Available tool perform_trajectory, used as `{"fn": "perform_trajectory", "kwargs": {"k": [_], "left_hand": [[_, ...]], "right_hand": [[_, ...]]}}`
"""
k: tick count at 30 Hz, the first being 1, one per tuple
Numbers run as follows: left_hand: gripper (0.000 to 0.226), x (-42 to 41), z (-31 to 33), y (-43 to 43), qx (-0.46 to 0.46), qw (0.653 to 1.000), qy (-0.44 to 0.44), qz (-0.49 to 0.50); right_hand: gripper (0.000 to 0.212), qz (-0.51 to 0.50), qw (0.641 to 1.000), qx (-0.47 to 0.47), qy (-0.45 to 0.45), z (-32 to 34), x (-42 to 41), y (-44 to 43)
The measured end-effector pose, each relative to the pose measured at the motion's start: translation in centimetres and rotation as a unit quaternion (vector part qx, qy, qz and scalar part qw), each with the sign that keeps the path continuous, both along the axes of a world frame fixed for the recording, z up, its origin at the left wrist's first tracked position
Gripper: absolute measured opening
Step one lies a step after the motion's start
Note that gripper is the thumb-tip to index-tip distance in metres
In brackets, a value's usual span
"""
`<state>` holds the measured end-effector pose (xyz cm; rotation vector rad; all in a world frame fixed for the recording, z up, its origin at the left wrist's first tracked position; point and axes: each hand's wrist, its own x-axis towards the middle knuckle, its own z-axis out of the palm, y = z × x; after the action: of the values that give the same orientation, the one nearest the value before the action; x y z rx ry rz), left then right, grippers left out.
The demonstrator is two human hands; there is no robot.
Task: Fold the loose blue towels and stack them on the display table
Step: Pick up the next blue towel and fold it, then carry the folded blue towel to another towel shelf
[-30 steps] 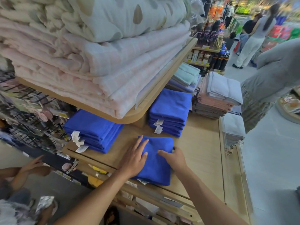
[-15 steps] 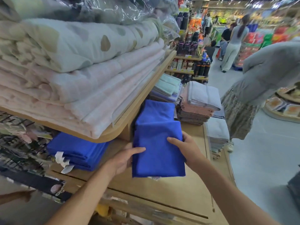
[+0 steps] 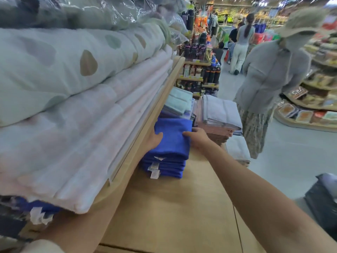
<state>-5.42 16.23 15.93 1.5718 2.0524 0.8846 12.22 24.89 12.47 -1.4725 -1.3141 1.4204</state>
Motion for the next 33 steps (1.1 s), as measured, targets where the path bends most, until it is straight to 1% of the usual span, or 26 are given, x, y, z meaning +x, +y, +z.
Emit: {"fn": "perform_trajectory", "kwargs": {"k": [1,3,4,6,7,9,10,12,15,17,20,22,23,24,27,30,31,33], "left_hand": [[0.059,0.4,-0.1,0.1,0.000,1.000,-0.014,-0.011],[0.066,1.1,-0.4,0.6,-0.010,1.000,-0.017,-0.015],[0.071,1.4,-0.7,0.9,-0.026,0.999,-0.016,-0.014],[0.086,1.7,-1.1,1.5,-0.083,0.996,-0.016,-0.009],[0.093,1.6,-1.5,1.9,-0.111,0.994,-0.020,-0.008],[0.107,1.6,-2.2,2.3,-0.146,0.989,-0.010,-0.009],[0.113,1.5,-2.7,2.3,-0.149,0.989,0.001,-0.007],[0.120,1.1,-3.4,2.6,-0.135,0.991,0.007,-0.004],[0.119,0.1,-4.0,2.7,-0.110,0.994,-0.003,-0.019],[0.114,-0.3,-4.4,2.4,-0.086,0.995,-0.040,-0.039],[0.102,-0.7,-5.4,1.6,-0.045,0.989,-0.122,-0.076],[0.121,-0.7,-6.1,0.8,-0.056,0.986,-0.131,-0.088],[0.128,-0.6,-6.5,0.4,-0.063,0.986,-0.130,-0.085],[0.130,-0.5,-6.9,0.0,-0.061,0.986,-0.133,-0.081],[0.127,0.5,-7.6,-1.4,-0.031,0.976,-0.190,-0.097],[0.132,2.9,-7.2,-2.8,0.016,0.971,-0.216,-0.102],[0.131,3.9,-6.9,-3.2,0.033,0.971,-0.214,-0.100],[0.123,6.3,-6.3,-3.8,0.062,0.965,-0.228,-0.115]], "right_hand": [[0.023,-0.001,1.000,0.004,-0.002,-0.9,0.0,0.2],[0.022,-0.010,1.000,0.008,0.013,-1.8,0.2,0.4],[0.031,-0.026,0.999,-0.005,0.022,-2.0,0.4,0.4],[0.059,-0.070,0.993,-0.086,0.035,-2.8,0.8,0.1],[0.068,-0.076,0.987,-0.139,0.030,-3.5,1.1,-0.2],[0.076,-0.047,0.972,-0.228,0.026,-5.0,1.3,-1.0],[0.079,-0.031,0.966,-0.255,0.035,-5.5,1.2,-1.4],[0.084,-0.024,0.957,-0.279,0.072,-6.1,0.7,-1.8],[0.095,-0.019,0.947,-0.294,0.129,-6.9,0.1,-2.2],[0.097,-0.006,0.939,-0.297,0.173,-7.3,0.2,-2.9],[0.089,0.033,0.928,-0.267,0.260,-7.8,1.1,-4.5],[0.086,0.027,0.937,-0.233,0.260,-8.3,1.9,-5.8],[0.085,0.020,0.940,-0.222,0.260,-8.5,2.3,-6.4],[0.083,0.020,0.938,-0.215,0.272,-8.7,2.6,-7.1],[0.079,0.047,0.929,-0.191,0.313,-8.5,3.3,-9.0],[0.091,0.044,0.944,-0.151,0.289,-7.5,4.7,-10.3],[0.095,0.042,0.949,-0.135,0.283,-7.0,5.5,-10.7],[0.100,0.033,0.954,-0.104,0.278,-5.8,8.0,-11.5]]}}
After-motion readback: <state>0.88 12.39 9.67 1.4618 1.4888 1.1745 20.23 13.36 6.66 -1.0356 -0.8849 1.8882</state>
